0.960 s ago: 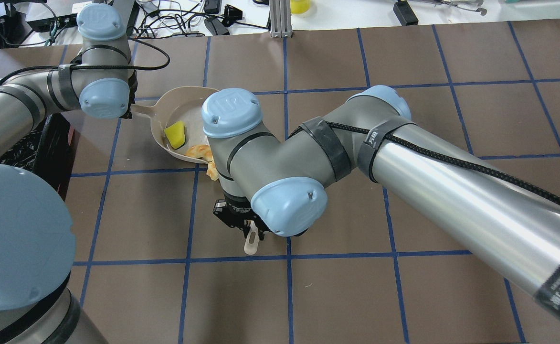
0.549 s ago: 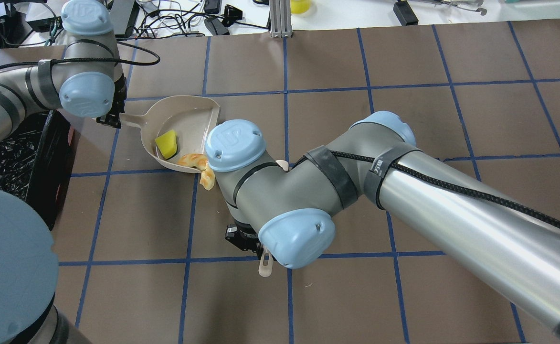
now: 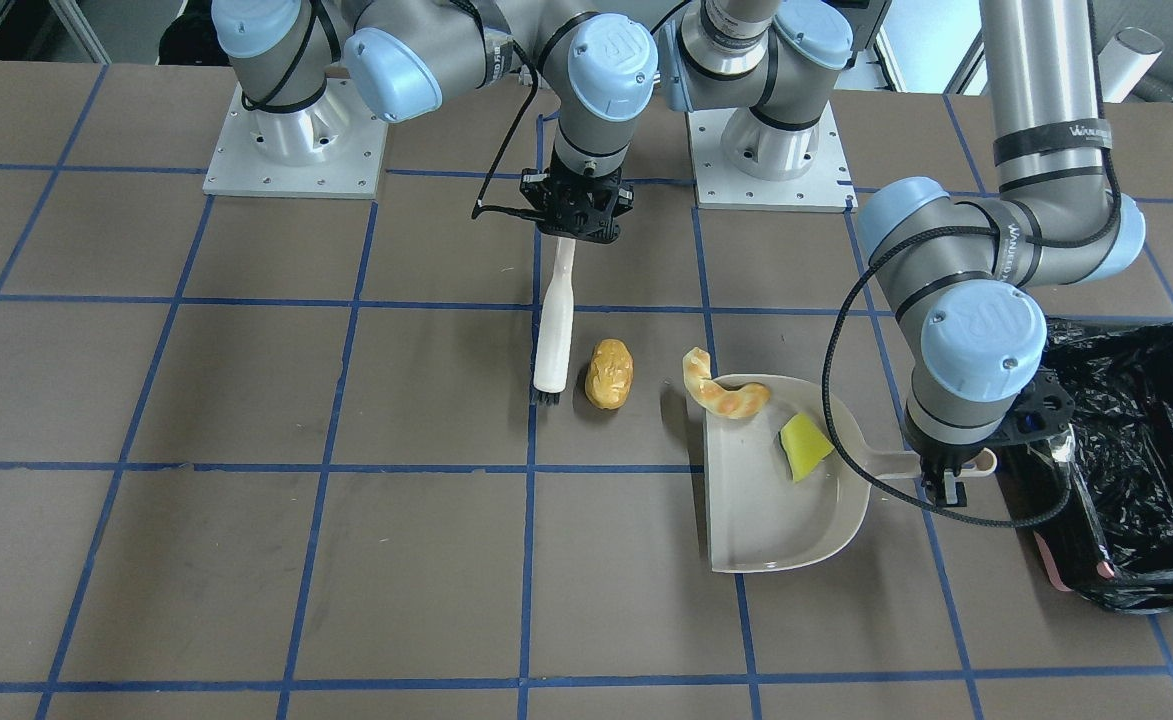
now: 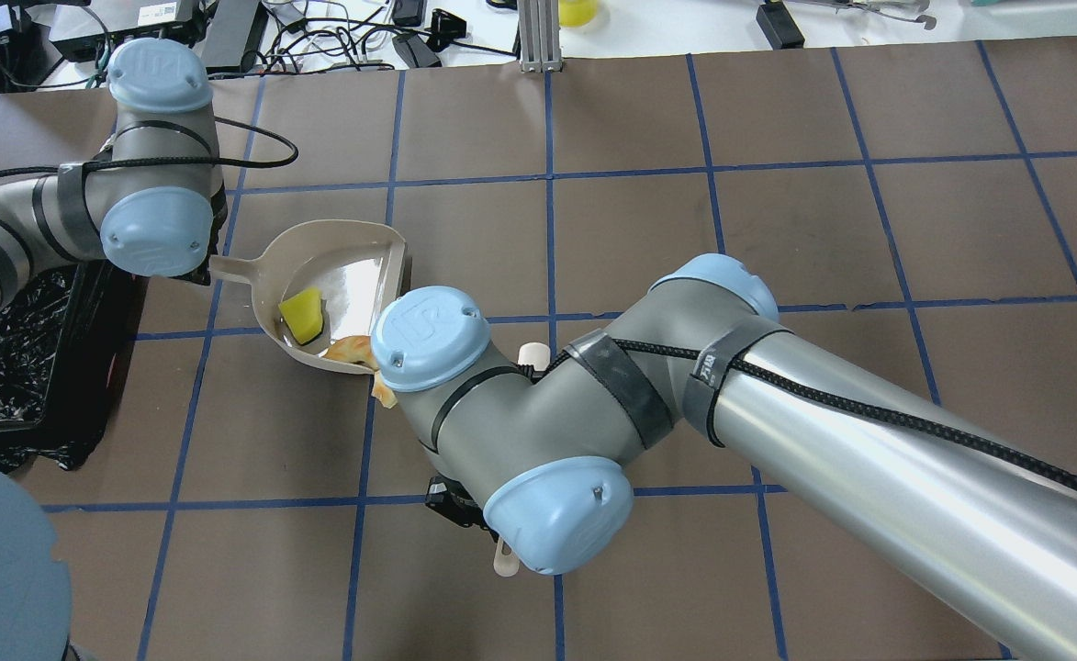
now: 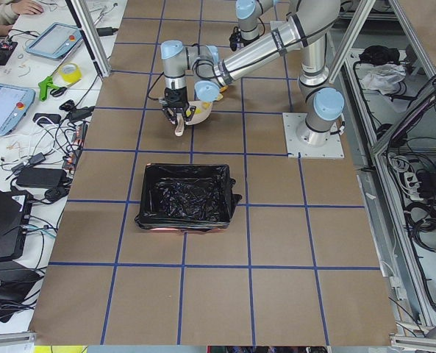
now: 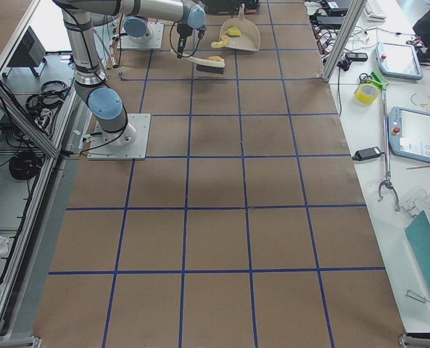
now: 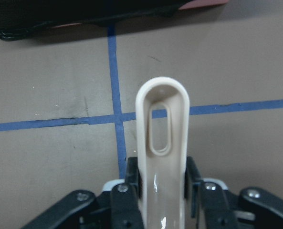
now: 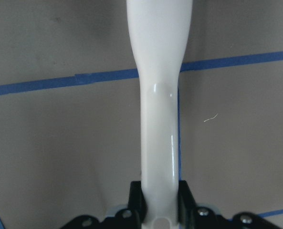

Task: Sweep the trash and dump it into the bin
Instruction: 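Sweep the bread bun toward the dustpan while the left gripper angles the dustpan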

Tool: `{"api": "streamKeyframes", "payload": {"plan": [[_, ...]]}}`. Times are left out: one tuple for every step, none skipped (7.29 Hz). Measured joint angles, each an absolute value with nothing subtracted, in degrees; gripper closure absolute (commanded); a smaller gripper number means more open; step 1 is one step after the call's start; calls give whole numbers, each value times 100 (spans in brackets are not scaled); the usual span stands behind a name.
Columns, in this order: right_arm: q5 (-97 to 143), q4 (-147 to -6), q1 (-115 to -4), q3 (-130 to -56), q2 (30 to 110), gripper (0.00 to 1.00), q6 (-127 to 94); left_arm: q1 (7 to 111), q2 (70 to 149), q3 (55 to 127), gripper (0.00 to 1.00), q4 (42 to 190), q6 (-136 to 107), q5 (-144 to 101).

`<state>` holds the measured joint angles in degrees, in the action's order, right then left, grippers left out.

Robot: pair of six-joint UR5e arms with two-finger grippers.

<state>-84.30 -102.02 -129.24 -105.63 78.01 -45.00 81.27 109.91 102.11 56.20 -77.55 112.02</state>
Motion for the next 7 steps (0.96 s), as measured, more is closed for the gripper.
{"api": "streamKeyframes", "payload": {"plan": [[-8398, -10192, -12939, -10581, 7800, 100, -4655, 8158, 10882, 10418, 100, 5451, -7778, 11228], [-8370, -10209, -12958, -10633, 7797, 100, -4855, 8209, 10772, 10621, 100, 5292, -7796, 11227], [-8352, -10272, -13010, -10699, 7787, 100, -5086, 8239, 10700, 10839, 100, 5093, -7803, 11213], [-8345, -10349, -13085, -10736, 7771, 100, -5322, 8253, 10672, 11036, 100, 4840, -7791, 11212], [-8342, -10402, -13154, -10750, 7764, 100, -5502, 8261, 10657, 11189, 100, 4653, -7783, 11216], [-8341, -10432, -13205, -10754, 7762, 100, -5635, 8268, 10649, 11283, 100, 4566, -7790, 11218], [-8339, -10471, -13241, -10766, 7752, 100, -5726, 8277, 10648, 11329, 100, 4517, -7799, 11221]]}}
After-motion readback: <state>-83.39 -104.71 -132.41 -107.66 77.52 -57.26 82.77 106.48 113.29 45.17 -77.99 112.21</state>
